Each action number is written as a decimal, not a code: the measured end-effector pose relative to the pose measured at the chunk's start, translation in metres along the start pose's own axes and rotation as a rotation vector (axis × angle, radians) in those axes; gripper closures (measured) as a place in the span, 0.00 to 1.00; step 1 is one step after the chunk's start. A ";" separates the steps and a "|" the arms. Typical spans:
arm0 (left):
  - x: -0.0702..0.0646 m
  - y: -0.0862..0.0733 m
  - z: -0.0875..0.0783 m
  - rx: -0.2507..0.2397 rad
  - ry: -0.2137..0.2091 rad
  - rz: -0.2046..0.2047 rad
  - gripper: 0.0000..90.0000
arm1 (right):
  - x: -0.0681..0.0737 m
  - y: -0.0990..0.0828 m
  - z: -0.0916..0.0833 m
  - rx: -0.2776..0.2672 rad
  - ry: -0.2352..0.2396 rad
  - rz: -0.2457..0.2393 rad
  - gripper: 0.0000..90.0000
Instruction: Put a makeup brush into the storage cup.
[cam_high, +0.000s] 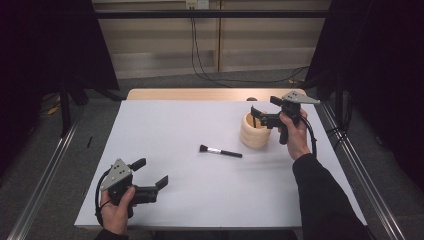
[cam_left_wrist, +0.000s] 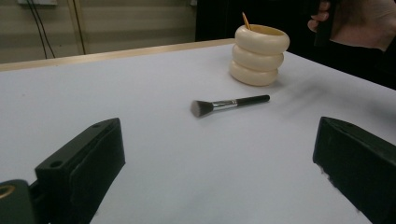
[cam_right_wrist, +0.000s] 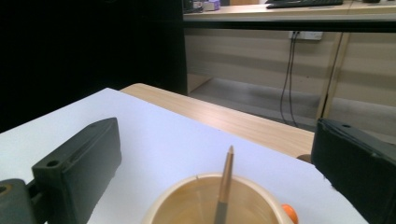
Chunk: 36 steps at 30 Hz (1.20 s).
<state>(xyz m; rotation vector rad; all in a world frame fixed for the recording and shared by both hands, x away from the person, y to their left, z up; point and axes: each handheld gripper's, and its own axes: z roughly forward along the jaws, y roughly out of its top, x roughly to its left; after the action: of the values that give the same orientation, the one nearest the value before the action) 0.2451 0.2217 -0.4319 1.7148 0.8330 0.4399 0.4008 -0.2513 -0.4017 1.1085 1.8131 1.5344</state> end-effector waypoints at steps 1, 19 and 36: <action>0.000 0.000 0.000 -0.002 0.002 -0.002 0.02 | 0.001 0.000 -0.001 0.002 -0.004 -0.005 0.02; 0.000 0.000 -0.002 -0.006 0.006 0.002 0.02 | 0.007 -0.010 -0.033 0.011 -0.005 -0.004 0.01; 0.000 0.001 -0.004 -0.018 0.008 0.002 0.02 | 0.017 -0.019 -0.079 -0.003 -0.017 -0.008 0.00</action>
<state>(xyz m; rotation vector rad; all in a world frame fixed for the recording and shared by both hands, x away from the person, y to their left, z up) 0.2427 0.2244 -0.4301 1.6986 0.8316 0.4546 0.3237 -0.2805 -0.3997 1.1080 1.8013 1.5184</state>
